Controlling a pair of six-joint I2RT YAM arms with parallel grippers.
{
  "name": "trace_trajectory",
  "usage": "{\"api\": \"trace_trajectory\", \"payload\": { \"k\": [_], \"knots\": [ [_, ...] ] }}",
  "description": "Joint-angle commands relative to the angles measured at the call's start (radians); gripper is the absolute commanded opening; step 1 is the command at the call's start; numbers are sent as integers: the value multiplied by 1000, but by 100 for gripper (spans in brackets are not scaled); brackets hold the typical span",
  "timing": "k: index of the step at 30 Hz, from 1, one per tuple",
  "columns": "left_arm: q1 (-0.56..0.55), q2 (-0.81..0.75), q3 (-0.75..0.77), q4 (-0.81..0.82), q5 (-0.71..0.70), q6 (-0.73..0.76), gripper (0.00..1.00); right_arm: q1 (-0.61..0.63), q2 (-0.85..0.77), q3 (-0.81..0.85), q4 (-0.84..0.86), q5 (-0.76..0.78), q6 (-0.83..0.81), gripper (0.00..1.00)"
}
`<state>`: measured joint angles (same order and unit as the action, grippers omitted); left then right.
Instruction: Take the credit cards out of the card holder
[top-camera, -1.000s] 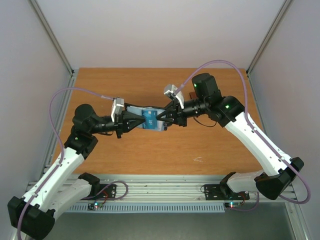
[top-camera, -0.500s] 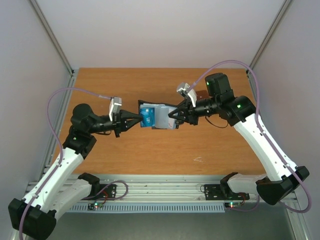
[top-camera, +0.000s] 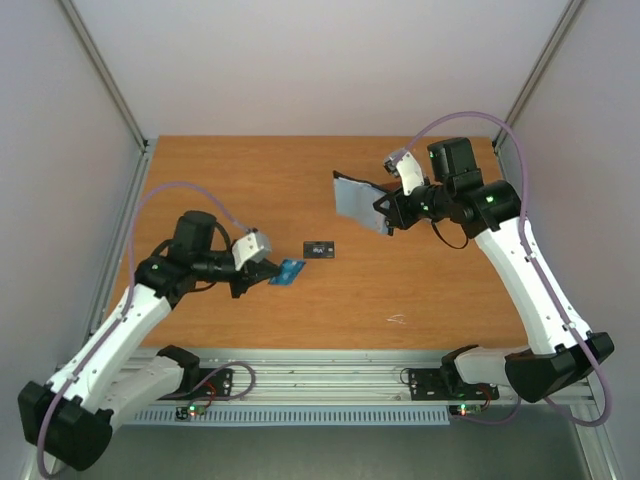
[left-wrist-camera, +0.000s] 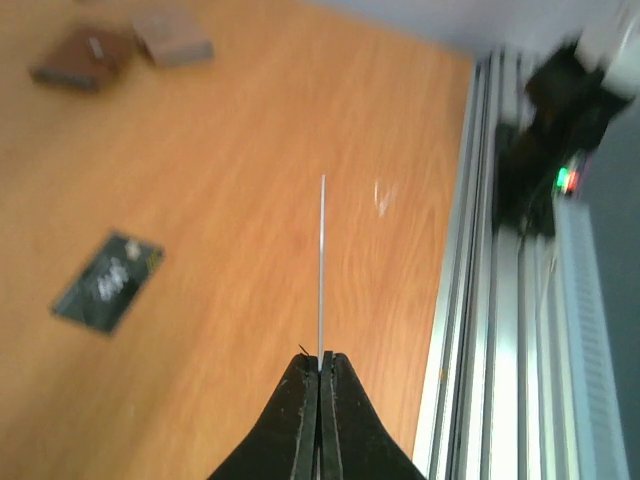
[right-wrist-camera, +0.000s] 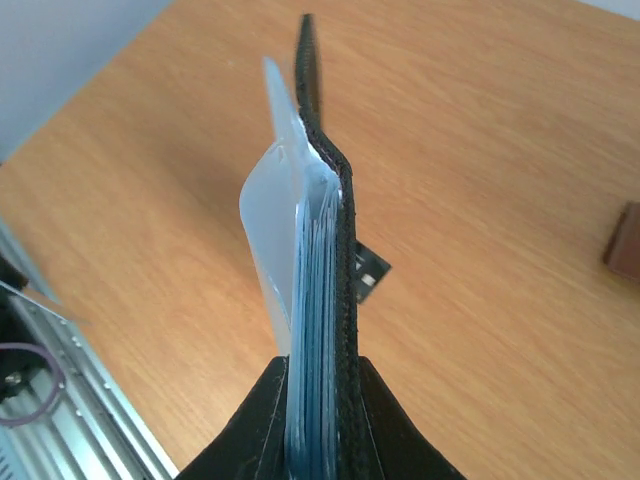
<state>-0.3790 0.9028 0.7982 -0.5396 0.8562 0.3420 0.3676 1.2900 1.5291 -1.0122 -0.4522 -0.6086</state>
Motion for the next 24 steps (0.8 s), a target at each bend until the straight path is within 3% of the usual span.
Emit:
{"api": "trace_trajectory", "payload": {
  "k": [1,4,17,24],
  "knots": [
    [-45,118,52,-427,-192,497,0,1,26,60,-75,132,33,5],
    [-105,223,104,-480,-269,583,0,1,26,53,-69,169,35,5],
    [-298,809,554,-539,-469,644,0,-10,37,38,-65,334,-41,4],
    [-342,1140,895,-726,-530,549,0,-79,70,63,-114,430,-71,4]
  ]
}}
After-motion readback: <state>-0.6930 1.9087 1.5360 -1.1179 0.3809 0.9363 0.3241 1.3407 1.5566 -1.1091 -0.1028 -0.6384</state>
